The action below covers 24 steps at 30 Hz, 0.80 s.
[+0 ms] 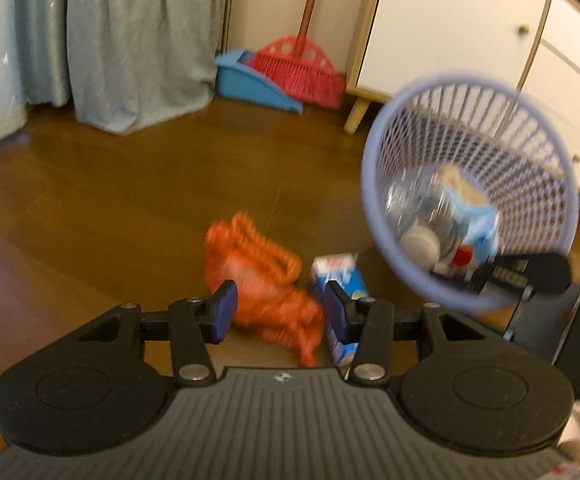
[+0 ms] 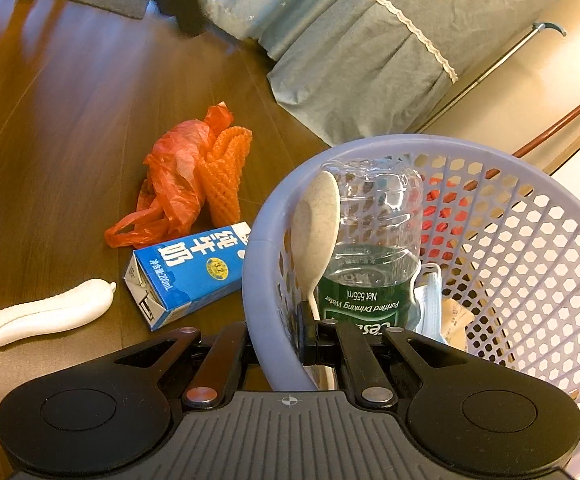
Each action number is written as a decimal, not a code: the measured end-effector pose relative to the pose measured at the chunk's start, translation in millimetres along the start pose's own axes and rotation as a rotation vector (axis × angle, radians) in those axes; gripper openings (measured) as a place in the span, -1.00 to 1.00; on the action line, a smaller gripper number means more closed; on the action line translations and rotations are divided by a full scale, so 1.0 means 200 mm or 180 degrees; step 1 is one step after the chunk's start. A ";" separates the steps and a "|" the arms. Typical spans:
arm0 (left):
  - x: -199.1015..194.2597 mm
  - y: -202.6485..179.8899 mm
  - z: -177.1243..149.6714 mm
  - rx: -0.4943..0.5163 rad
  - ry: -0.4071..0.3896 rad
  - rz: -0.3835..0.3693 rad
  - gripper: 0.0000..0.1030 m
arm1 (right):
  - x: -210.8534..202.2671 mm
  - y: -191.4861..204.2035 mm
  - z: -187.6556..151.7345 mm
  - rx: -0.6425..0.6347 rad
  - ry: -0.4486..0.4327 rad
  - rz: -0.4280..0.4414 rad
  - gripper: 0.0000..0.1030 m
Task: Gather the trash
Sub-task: 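Lower the left gripper to the white toothbrush and grasp its handle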
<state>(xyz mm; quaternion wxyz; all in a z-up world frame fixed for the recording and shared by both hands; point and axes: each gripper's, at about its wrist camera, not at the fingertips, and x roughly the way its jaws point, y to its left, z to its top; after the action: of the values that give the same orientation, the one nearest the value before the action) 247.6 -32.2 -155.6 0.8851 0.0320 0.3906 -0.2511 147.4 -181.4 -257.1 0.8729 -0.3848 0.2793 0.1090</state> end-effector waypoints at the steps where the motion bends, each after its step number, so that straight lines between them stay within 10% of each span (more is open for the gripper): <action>1: 0.01 0.00 -0.04 -0.0009 0.0044 0.0012 -0.18 | 0.00 0.00 0.00 0.0001 0.0000 0.0000 -0.95; 24: 0.29 -0.33 -0.53 0.0380 0.0617 -0.0326 -0.22 | 0.00 -0.04 -0.08 -0.0051 0.0058 -0.0056 -0.95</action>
<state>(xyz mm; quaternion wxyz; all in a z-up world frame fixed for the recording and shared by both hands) 178.6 -87.8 -261.4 0.8257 0.0888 0.4598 -0.3145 144.2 -197.6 -261.5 0.8682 -0.3952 0.2830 0.1001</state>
